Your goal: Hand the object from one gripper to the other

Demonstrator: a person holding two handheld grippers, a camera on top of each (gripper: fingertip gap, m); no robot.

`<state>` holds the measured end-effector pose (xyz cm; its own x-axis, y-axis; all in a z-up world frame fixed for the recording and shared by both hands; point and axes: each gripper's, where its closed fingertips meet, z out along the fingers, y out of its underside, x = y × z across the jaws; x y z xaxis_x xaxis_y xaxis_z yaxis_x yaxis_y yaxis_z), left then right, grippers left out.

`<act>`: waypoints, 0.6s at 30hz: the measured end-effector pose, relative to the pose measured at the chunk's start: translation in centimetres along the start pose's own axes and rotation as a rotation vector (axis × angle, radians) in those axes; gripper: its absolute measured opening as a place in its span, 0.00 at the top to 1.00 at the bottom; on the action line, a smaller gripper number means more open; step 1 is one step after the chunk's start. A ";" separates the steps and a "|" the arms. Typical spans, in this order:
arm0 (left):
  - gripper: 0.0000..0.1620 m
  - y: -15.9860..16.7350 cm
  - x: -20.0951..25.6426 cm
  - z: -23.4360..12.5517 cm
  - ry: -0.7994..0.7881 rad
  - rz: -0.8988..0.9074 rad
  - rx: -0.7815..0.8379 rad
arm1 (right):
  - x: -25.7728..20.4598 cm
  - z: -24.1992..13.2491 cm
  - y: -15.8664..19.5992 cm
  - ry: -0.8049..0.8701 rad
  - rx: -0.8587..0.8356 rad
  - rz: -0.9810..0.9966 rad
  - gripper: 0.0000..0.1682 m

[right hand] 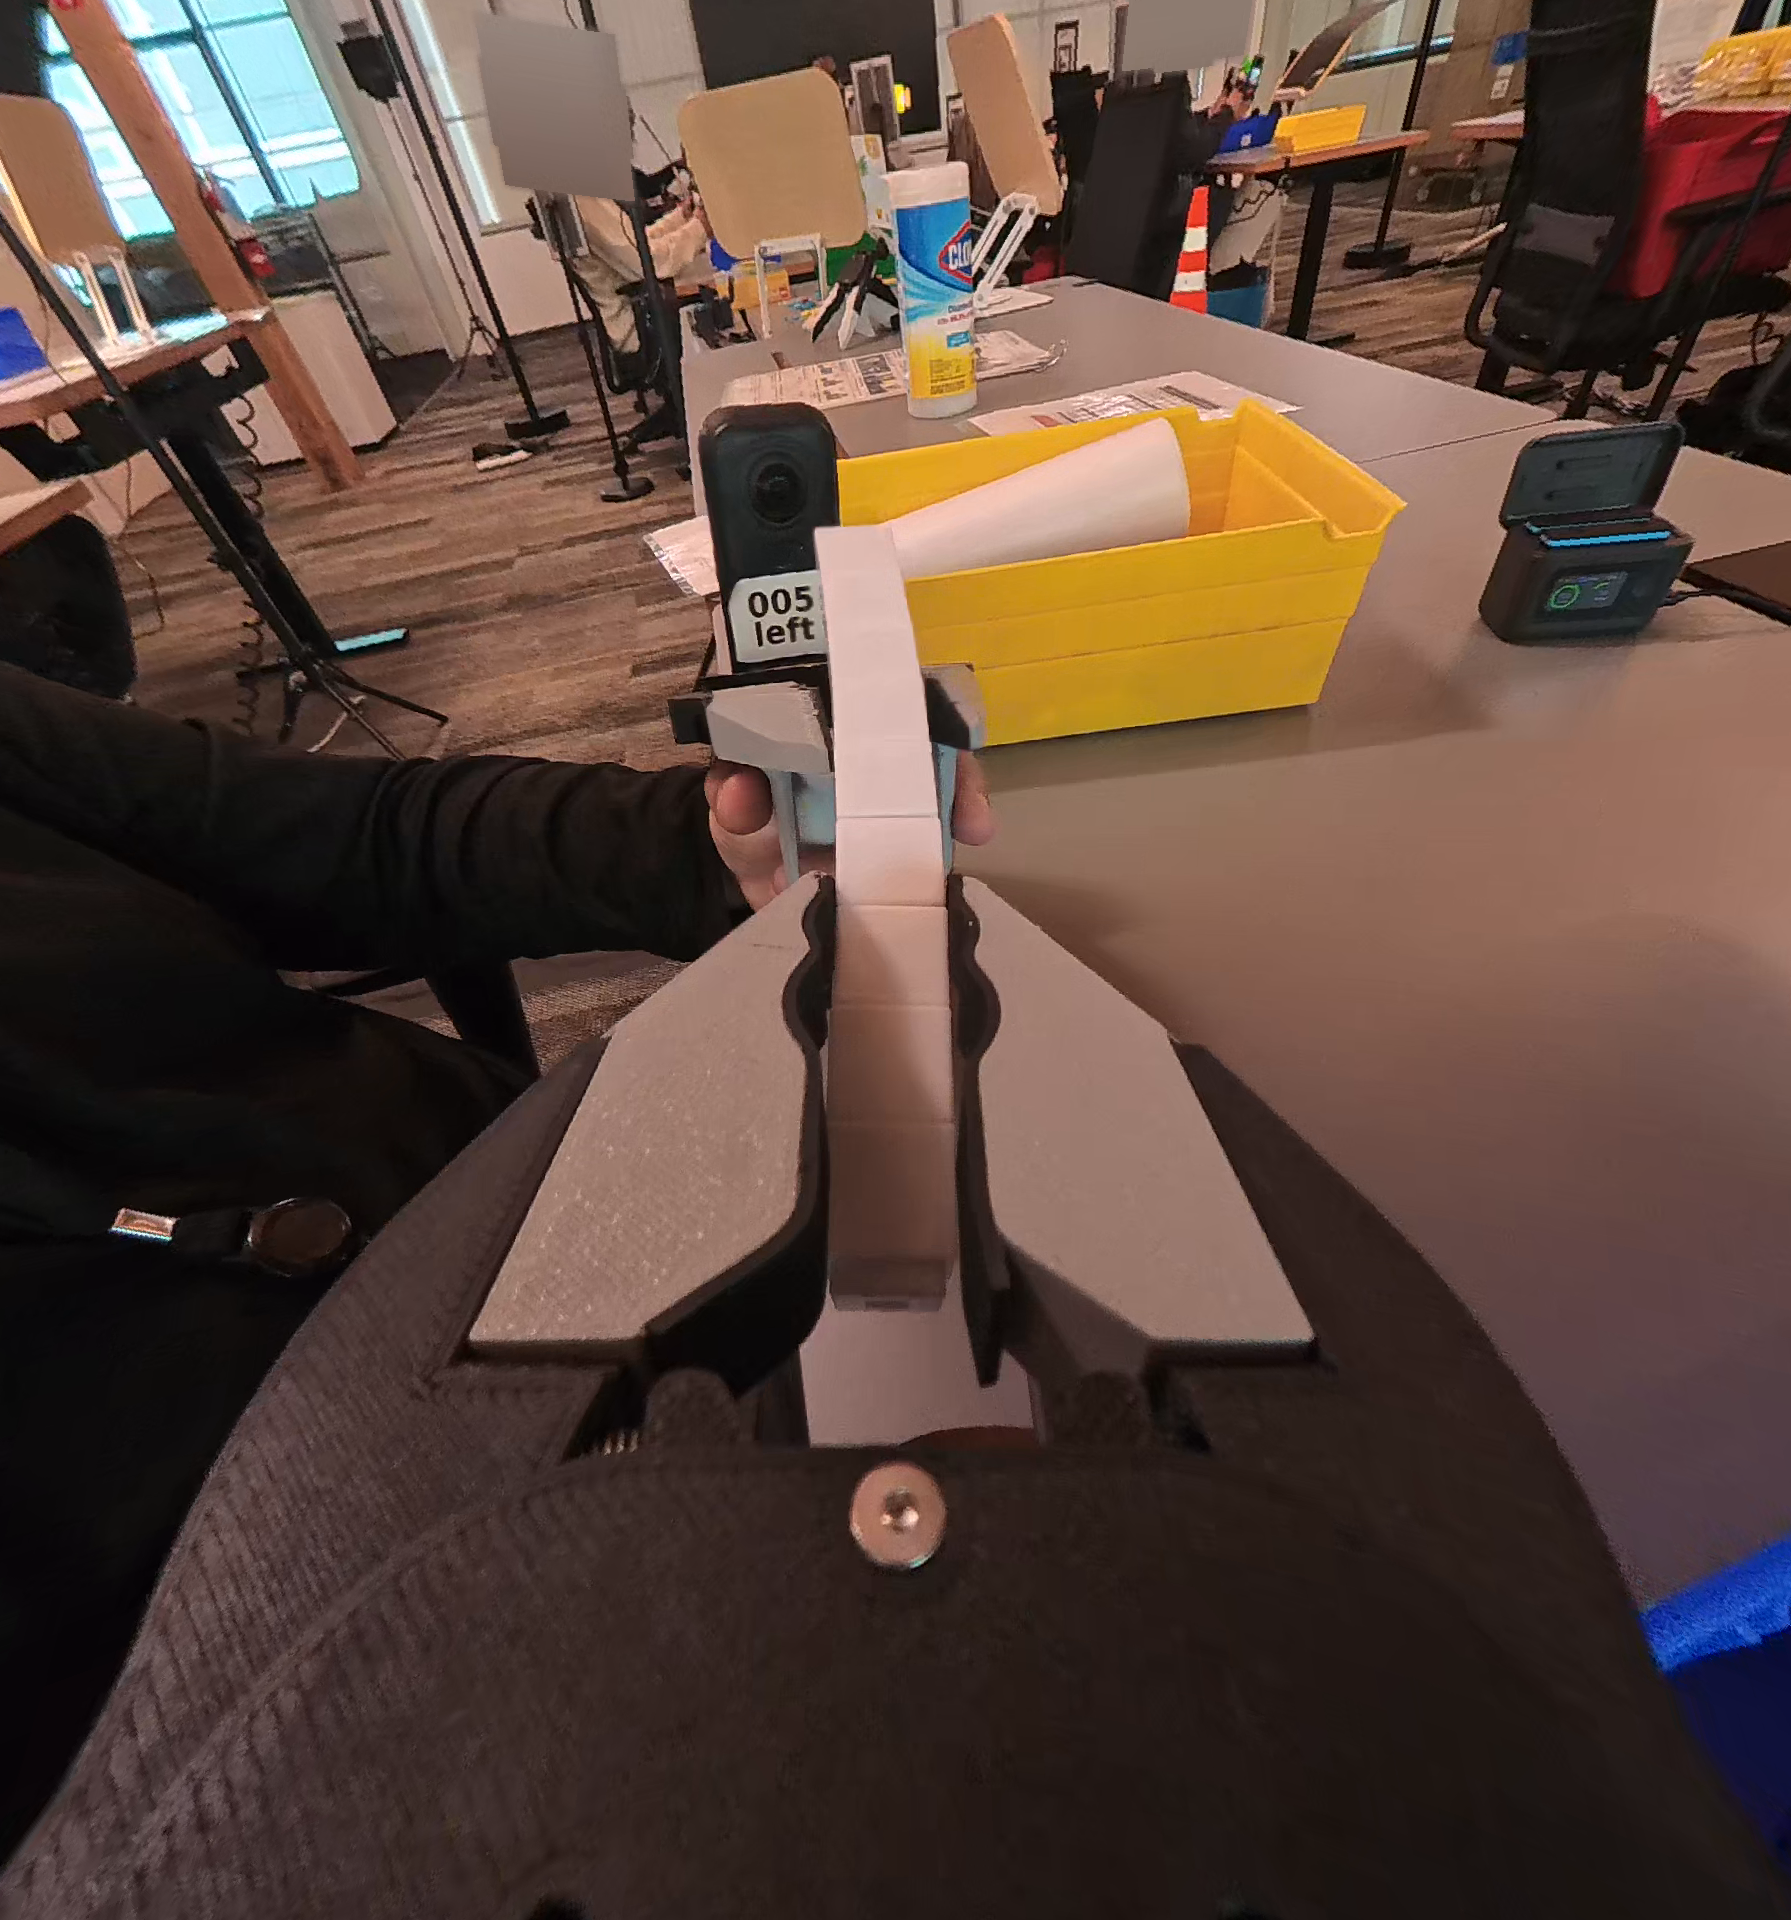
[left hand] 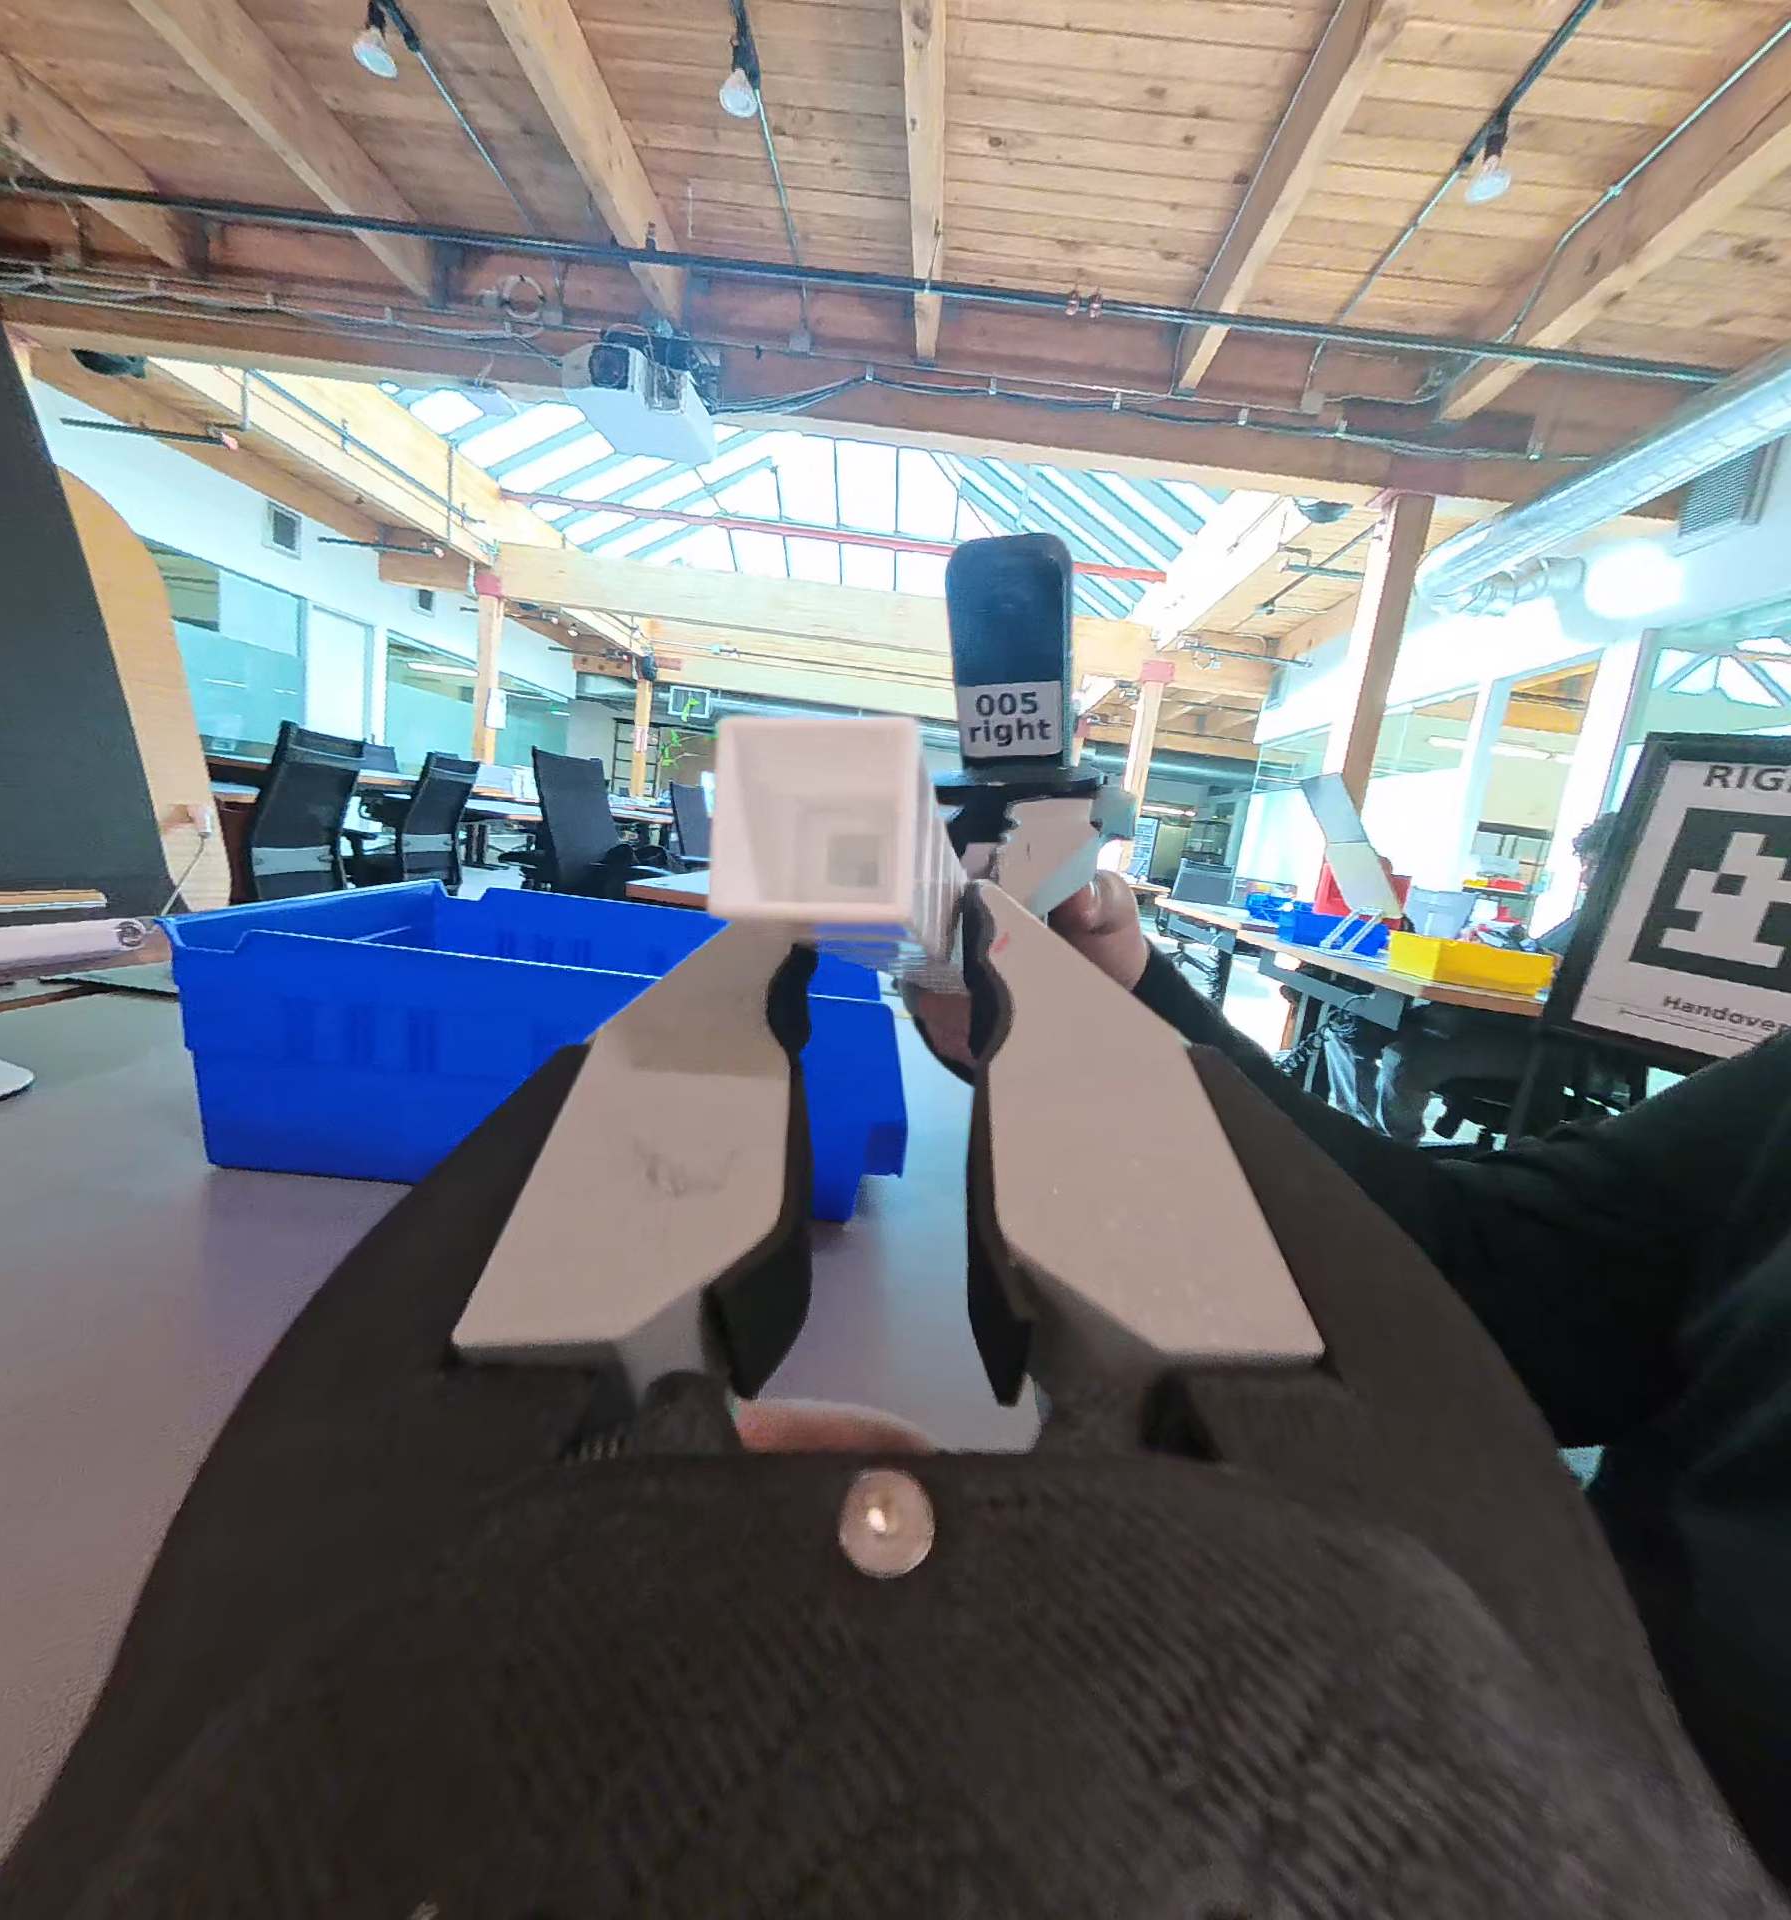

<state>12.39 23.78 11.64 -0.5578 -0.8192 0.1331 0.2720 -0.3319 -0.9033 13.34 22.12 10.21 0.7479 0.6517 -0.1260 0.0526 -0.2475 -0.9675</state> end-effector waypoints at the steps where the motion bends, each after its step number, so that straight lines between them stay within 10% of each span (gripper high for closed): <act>1: 0.85 0.0 0.1 0.0 0.005 -0.005 0.003 | 0.0 0.1 0.1 -0.005 -0.001 0.005 0.89; 18: 0.88 1.7 0.3 -0.2 0.133 -0.267 -0.123 | -0.4 0.1 1.2 -0.066 -0.044 0.016 0.89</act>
<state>12.54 23.05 10.05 -0.6963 -0.6401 0.3248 0.0100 -0.4611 -0.8873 13.01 21.65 9.10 0.7038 0.6928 -0.1573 0.0707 -0.2886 -0.9548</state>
